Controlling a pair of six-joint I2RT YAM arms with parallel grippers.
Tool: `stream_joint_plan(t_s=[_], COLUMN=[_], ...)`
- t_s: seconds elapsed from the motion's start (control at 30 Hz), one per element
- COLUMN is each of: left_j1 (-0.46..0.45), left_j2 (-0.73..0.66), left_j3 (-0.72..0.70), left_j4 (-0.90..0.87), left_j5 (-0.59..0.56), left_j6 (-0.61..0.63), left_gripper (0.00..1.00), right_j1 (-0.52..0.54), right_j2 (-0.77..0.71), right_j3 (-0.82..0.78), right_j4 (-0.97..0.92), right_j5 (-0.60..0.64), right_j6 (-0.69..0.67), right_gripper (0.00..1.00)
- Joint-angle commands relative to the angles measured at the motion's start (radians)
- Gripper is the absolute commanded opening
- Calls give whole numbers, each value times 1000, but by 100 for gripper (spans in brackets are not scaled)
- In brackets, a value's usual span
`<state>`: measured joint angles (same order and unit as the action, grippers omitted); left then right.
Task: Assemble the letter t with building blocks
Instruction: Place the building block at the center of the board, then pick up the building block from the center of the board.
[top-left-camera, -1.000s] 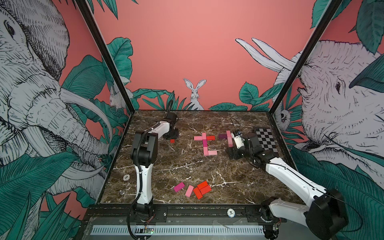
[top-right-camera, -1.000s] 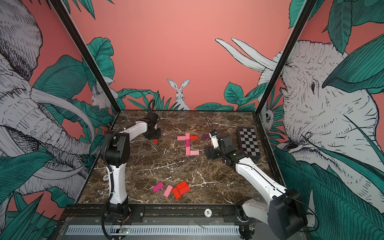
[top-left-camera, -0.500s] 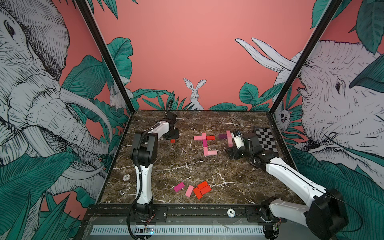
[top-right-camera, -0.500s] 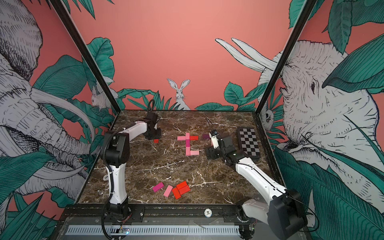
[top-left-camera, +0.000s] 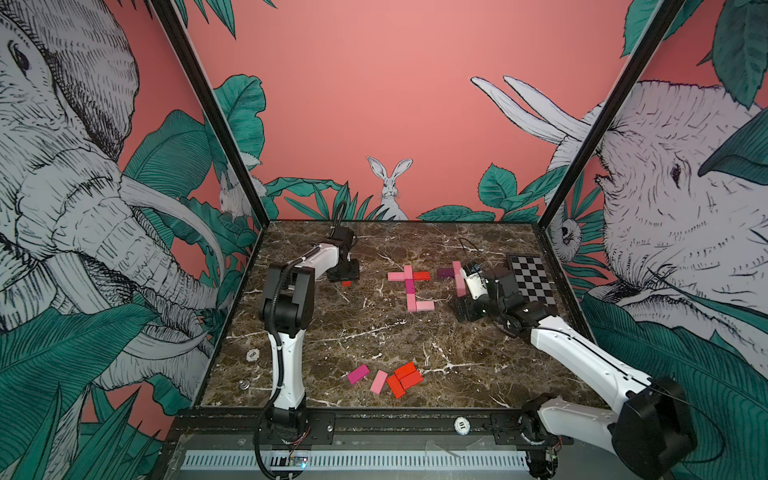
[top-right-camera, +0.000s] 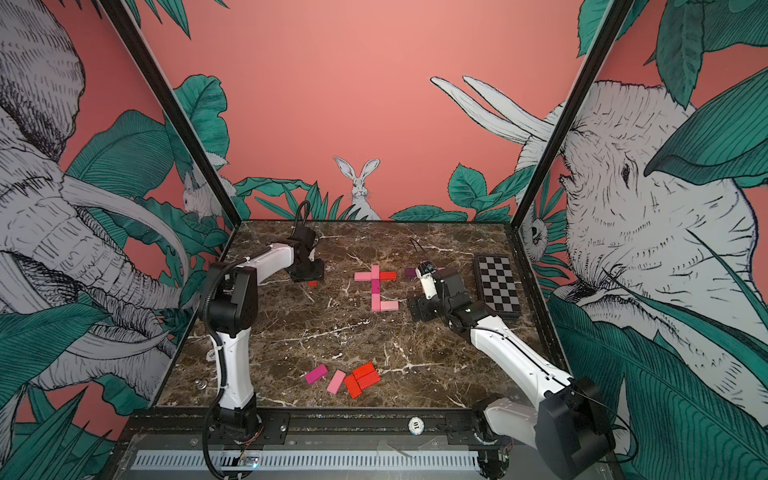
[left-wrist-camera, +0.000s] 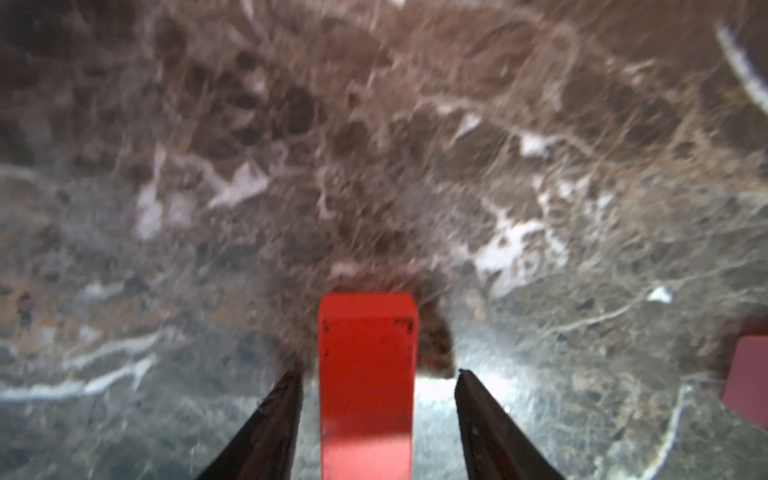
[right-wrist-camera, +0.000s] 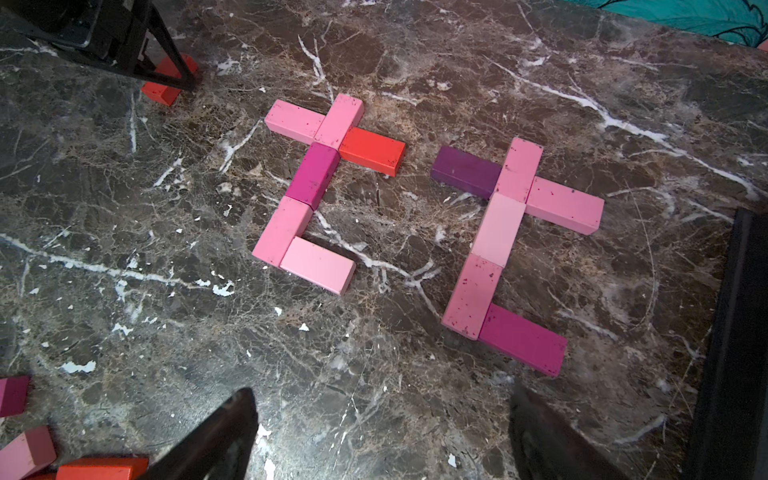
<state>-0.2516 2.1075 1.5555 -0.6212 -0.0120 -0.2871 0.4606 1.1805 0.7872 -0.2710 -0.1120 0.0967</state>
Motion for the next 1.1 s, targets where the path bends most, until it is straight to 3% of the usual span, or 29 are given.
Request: stream_joint_plan(t_s=[0.0, 0.23, 0.4, 0.47, 0.57, 0.63, 0.77, 0.93, 1.07], left_j1=[-2, -2, -24, -69, -177, -230, -254, -338, -374], left_j2=[-127, -280, -432, -494, -576, -612, -660, -705, -676], left_j3=[-62, -112, -185, -221, -281, -304, -312, -390, -420], left_j4=[-24, -109, -196, -244, -295, -340, -464, -562, -596], left_j5=[0, 39, 93, 62, -80, -144, -80, -42, 42], left_j6=[73, 241, 441, 543, 664, 676, 644, 747, 762], left_gripper=[70, 73, 75, 75, 76, 77, 76, 76, 72], right_j1=[10, 11, 11, 11, 11, 11, 11, 10, 12], right_j2=[-1, -1, -4, -4, 1, 9, 26, 48, 59], right_j3=[4, 1, -12, -18, -23, -23, -22, -31, -31], right_j4=[12, 22, 47, 60, 75, 81, 86, 112, 117], right_j5=[-11, -7, 0, 10, 29, 37, 36, 31, 27], right_j6=[-15, -24, -31, -38, -46, -48, -48, -38, -31], right_gripper=[92, 94, 95, 95, 96, 96, 96, 96, 96])
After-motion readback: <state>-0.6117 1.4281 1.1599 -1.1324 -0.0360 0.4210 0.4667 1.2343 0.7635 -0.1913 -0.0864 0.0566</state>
